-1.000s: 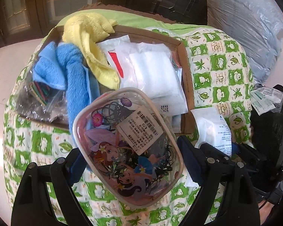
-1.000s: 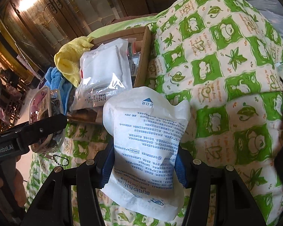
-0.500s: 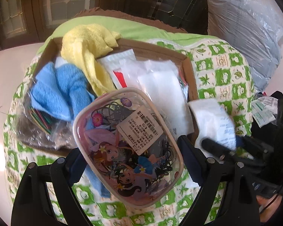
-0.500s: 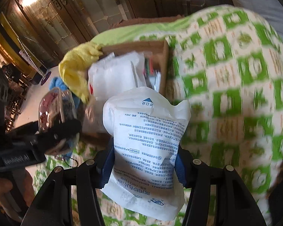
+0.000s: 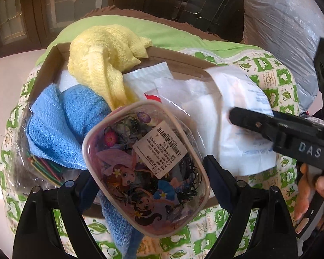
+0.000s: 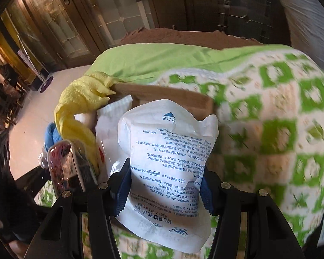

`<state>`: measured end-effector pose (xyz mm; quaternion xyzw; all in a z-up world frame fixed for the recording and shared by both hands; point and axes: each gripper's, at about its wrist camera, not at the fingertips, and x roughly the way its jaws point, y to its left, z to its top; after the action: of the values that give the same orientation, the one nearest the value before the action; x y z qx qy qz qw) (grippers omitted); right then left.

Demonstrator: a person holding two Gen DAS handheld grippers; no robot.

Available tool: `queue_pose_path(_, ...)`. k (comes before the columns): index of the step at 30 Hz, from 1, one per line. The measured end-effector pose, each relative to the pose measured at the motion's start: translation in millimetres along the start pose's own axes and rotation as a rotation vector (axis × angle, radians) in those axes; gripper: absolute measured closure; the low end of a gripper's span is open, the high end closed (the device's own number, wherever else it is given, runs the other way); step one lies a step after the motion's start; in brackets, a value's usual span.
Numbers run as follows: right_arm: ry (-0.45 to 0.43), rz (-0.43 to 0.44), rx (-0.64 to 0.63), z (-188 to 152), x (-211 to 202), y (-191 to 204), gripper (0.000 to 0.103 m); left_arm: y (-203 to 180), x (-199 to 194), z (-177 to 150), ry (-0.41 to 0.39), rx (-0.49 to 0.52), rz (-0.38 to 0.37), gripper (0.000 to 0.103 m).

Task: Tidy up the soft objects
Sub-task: 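Carry the box over the tray with left tool while right tool carries the white bag there, then release the box into the tray with left tool while right tool releases the white bag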

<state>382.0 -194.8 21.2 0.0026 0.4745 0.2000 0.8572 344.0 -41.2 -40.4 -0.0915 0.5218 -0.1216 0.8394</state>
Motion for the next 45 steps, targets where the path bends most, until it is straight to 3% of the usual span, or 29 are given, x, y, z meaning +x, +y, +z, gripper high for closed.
queue_pose_path(10, -0.004, -0.014, -0.022, 20.4, 37.2, 18.3, 0.047, 2.1, 8.9, 1.7, -0.018, 0.028, 0.077, 0.013)
queue_pose_path(14, 0.003, -0.017, -0.020, 20.7, 50.6, 17.7, 0.046, -4.5, 15.1, -0.5, -0.023, 0.065, 0.150, 0.013)
queue_pose_path(22, -0.021, -0.017, -0.026, 17.2, 57.0, 15.1, 0.045, -4.7, 25.7, -2.8, -0.033, 0.082, 0.200, 0.013)
queue_pose_path(29, -0.077, -0.020, -0.058, 14.0, 44.0, 22.2, 0.035, -11.7, 22.3, -16.6, -0.058, 0.090, 0.225, 0.013)
queue_pose_path(31, -0.093, -0.022, -0.071, 12.6, 38.2, 24.2, 0.030, -15.5, 21.6, -20.6, -0.059, 0.097, 0.240, 0.013)
queue_pose_path(33, -0.111, -0.021, -0.075, 11.6, 31.6, 25.2, 0.016, -21.3, 22.3, -24.5, -0.052, 0.109, 0.261, 0.013)
queue_pose_path(34, -0.119, -0.021, -0.073, 11.3, 28.8, 25.3, 0.014, -24.0, 21.3, -26.2, -0.049, 0.115, 0.269, 0.013)
queue_pose_path(45, -0.175, -0.023, -0.021, -8.3, -1.6, 14.7, 0.004, -47.9, -16.6, -52.0, -0.078, 0.169, 0.337, 0.013)
